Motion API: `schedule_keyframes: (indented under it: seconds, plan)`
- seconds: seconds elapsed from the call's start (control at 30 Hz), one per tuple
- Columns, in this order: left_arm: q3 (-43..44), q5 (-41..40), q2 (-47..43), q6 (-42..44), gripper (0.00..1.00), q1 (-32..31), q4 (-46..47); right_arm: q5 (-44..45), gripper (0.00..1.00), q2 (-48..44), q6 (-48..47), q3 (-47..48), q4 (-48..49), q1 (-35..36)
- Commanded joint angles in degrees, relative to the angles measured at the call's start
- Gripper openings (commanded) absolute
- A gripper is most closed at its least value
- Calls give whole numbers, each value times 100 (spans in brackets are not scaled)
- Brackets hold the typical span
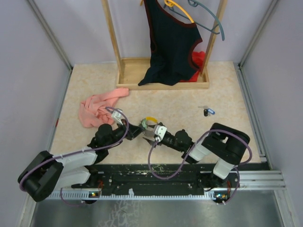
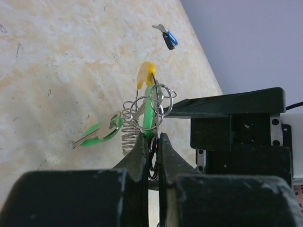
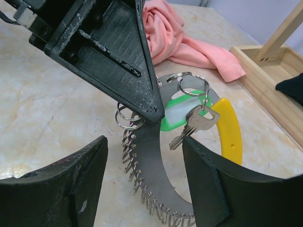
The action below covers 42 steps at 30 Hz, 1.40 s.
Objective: Put the keys on the keyring
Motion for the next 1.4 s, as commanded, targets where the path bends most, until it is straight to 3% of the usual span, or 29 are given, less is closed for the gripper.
schedule_keyframes:
  seconds: [0.0,0.2,0.33,0.63,0.77,0.97,1.07,1.2,1.37]
  plan:
    - [-11,-133,-155,5,1,-74,326,-149,65,345,197,229,644,53]
    - [64,-202,-168,162,1,-220,280,-141,66,704,161,371,651,53]
    - [106,-320,-219,249,1,-366,141,-27,61,943,143,275,1156,54]
    - [150,-435,-329,279,1,-484,-14,100,32,1186,100,162,1785,19]
    - [137,-463,-436,281,6,-485,-135,5,21,1217,181,102,1959,-6]
    - [136,-656,-855,474,24,-485,-492,-361,6,1195,240,0,2146,-69]
    - [130,-856,-1209,768,39,-471,-771,-549,1,1106,272,-53,2147,-135]
    - [237,-891,-1705,1413,54,-454,-1346,-972,0,932,563,-148,2147,-353]
    - [281,-552,-2106,2704,61,-445,-1696,-1370,0,669,692,-264,2054,-542]
